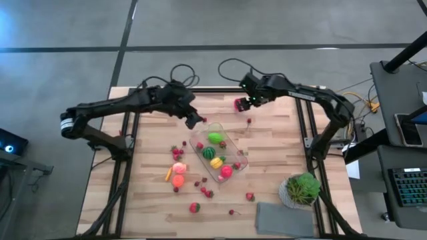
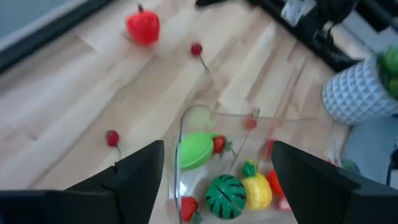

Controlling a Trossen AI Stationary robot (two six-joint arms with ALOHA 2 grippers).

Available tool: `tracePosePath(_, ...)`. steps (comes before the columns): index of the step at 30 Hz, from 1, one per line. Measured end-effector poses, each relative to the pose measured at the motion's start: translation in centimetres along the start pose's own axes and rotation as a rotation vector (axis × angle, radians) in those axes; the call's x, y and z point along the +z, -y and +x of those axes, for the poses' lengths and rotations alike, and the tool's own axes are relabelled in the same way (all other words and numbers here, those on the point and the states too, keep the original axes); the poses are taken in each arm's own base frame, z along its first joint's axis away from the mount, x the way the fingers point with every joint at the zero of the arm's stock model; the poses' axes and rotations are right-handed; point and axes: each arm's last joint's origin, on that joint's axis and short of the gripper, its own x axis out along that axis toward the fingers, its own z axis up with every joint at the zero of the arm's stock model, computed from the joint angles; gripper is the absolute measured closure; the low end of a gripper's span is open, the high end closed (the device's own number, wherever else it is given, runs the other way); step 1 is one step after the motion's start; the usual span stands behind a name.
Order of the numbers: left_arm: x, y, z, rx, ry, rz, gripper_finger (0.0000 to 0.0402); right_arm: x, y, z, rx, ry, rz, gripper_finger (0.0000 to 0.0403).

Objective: Pick and placing Produce into tupperware
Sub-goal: Put the red apple into the transparent bin

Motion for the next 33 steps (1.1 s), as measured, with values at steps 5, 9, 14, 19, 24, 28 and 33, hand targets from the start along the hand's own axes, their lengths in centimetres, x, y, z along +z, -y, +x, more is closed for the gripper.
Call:
tracePosePath(5, -0.3, 0.0, -2.2, 0.011, 0.066, -0.015, 0.0121, 0.7, -0.9, 1.8, 0.015, 0.039, -0.108, 0.0160)
tracePosePath(9, -0.8, -0.3, -3.2, 0.043, 0.105, -0.016, 0.0120, 1.1, -1.1, 2.0, -0.028, 0.105, -0.175, 0.0152)
tracePosePath(14, -1.7, -0.8, -3.4, 0.092, 0.113, -0.019, 0.0120, 1.1, -1.0, 1.7, -0.050, 0.126, -0.193, 0.0121)
tracePosePath(19, -1.7, -0.9, -3.5, 0.128, 0.126, -0.017, 0.0120, 1.2, -1.0, 1.8, -0.041, 0.132, -0.155, 0.0083)
tracePosePath(24, -1.5, -1.3, -3.6, 0.149, 0.135, -0.019, 0.0120, 1.9, -0.4, 3.5, 0.061, 0.038, 0.023, 0.0065)
tracePosePath(28, -1.4, -1.6, -3.6, 0.159, 0.139, -0.006, 0.0120, 2.5, 0.4, 5.9, 0.037, -0.011, 0.095, 0.0068)
tracePosePath(33, -1.4, -1.5, -3.7, 0.158, 0.140, 0.000, 0.0120, 3.2, 0.5, 7.8, 0.025, -0.051, 0.115, 0.0073)
